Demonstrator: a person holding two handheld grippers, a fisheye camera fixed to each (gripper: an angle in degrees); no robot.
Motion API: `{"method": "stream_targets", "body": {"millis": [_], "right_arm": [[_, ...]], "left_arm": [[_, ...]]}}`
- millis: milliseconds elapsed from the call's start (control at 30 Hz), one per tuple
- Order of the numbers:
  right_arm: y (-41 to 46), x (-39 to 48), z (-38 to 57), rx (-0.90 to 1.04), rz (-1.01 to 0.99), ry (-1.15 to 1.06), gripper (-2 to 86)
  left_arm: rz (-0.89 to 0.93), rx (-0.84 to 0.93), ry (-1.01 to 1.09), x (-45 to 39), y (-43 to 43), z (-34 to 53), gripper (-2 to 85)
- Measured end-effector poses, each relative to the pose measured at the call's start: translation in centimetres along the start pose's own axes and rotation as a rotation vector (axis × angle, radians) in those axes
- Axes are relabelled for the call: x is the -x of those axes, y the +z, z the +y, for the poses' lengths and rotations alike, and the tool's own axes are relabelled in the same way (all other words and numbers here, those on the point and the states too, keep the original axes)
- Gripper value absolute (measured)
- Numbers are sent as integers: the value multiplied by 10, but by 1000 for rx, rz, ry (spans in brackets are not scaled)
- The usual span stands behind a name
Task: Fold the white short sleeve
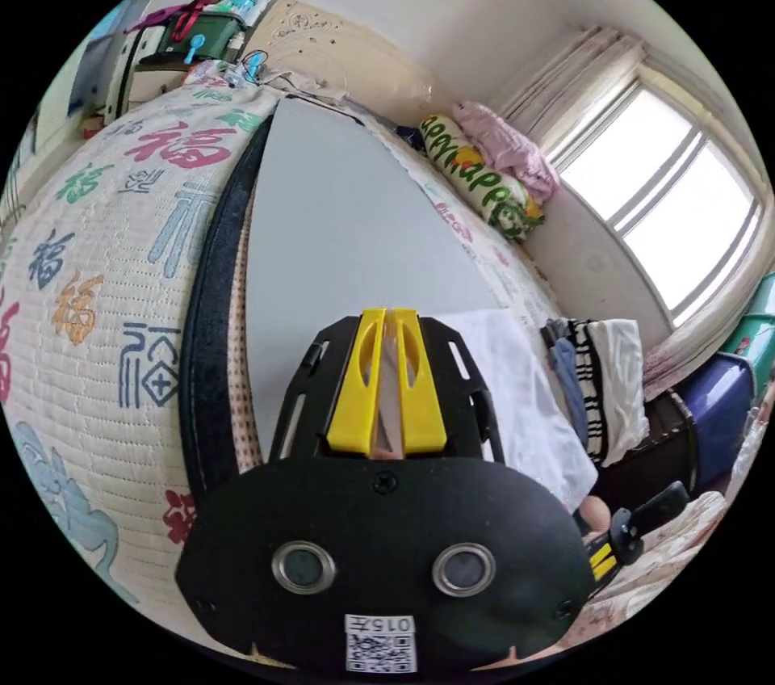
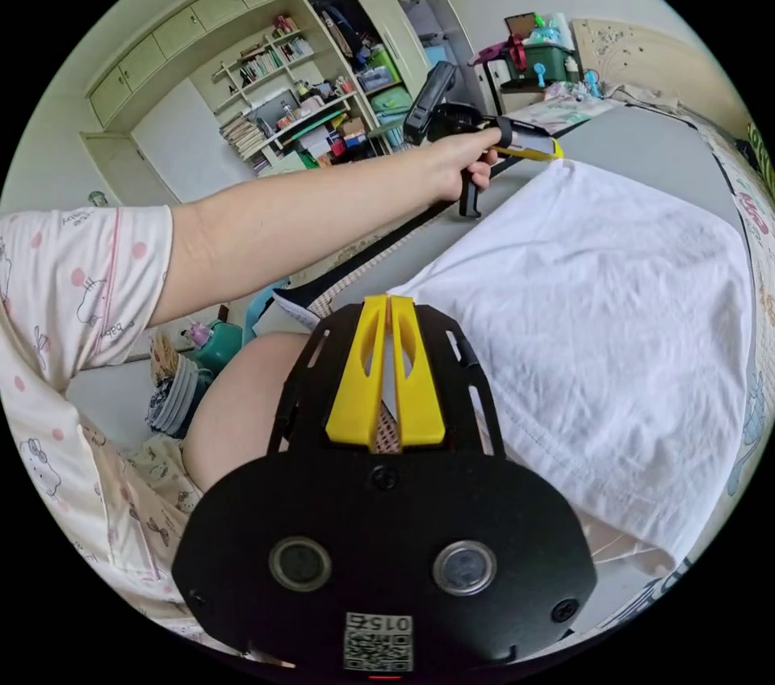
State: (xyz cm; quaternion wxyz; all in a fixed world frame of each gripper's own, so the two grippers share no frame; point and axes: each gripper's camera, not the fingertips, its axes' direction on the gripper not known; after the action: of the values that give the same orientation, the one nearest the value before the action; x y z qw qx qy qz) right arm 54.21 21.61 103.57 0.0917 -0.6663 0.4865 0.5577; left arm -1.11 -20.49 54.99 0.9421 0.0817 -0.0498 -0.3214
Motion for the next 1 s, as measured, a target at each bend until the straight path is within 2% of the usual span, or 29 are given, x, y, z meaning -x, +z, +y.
{"method": "stream_targets", "body": {"millis": [100,267,367,467,600,700,833,1000], "right_arm": [[6,10,10,20,16,-57,8],[-6,32,34,-123,93,-173,34],[3,27,36,-82,73,-184,41],[-1,31,49,-131,0,-265,26],[-5,38,59,-190,55,-310,41],[-36,29,60,-178,100,-333,53],[-116,-21,83,-338,153,-295,51],[-165,-89,86,-187,302,-235,74]], "left_arm": [[-55,-63,-53,2,-37,11,42],[-109,-120,-4,-48,-107,36,82],[-23,-122,-12,-77,-133,49,90],[47,-117,28,-104,-159,47,84],[85,-95,42,-124,-177,46,81],[100,-103,-10,-111,-180,51,82],[5,13,-17,-83,-174,58,84],[21,-26,-19,-89,-187,17,85]]}}
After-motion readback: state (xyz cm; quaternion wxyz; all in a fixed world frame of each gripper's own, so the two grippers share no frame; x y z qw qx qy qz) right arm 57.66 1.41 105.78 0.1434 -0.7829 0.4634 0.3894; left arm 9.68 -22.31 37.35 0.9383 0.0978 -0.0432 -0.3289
